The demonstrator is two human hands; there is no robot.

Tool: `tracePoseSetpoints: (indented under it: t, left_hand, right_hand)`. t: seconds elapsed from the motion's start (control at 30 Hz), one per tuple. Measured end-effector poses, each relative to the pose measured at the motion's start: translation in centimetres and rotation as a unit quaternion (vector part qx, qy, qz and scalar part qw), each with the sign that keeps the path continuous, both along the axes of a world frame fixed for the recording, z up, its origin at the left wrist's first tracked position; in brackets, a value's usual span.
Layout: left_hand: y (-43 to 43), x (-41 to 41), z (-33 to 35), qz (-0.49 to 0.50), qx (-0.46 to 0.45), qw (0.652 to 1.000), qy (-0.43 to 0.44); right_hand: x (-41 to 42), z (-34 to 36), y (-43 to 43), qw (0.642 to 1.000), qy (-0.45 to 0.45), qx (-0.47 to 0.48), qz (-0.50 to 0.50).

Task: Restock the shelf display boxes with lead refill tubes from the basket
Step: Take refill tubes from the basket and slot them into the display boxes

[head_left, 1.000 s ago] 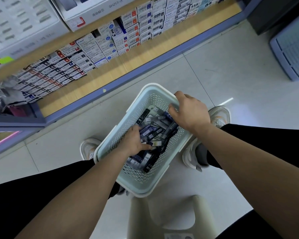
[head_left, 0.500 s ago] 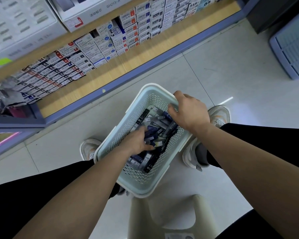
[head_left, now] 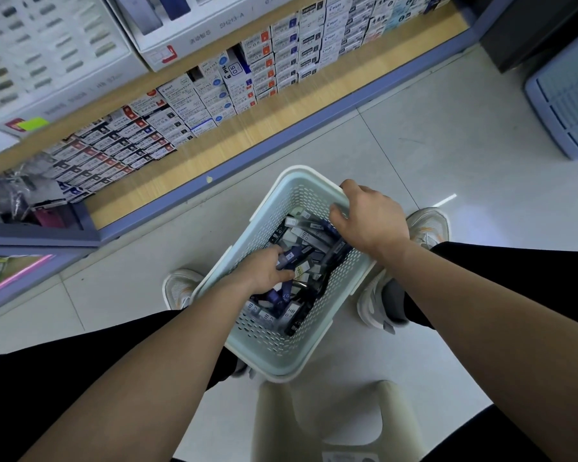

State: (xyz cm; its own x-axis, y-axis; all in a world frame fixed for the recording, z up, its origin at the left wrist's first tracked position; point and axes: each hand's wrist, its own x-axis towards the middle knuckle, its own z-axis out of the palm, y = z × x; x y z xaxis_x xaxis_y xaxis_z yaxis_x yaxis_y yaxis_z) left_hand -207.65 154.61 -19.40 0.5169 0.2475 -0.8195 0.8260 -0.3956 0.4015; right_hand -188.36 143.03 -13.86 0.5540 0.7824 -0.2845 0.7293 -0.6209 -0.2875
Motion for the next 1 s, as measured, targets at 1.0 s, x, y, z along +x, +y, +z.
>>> tracePoseSetpoints:
  t: [1.0]
  left_hand:
    - [-3.0, -2.8, 20.4, 0.376, -0.033, 0.885, -0.273]
  right_hand:
    - [-7.3, 14.5, -3.6, 0.913, 0.361, 0.125, -0.144]
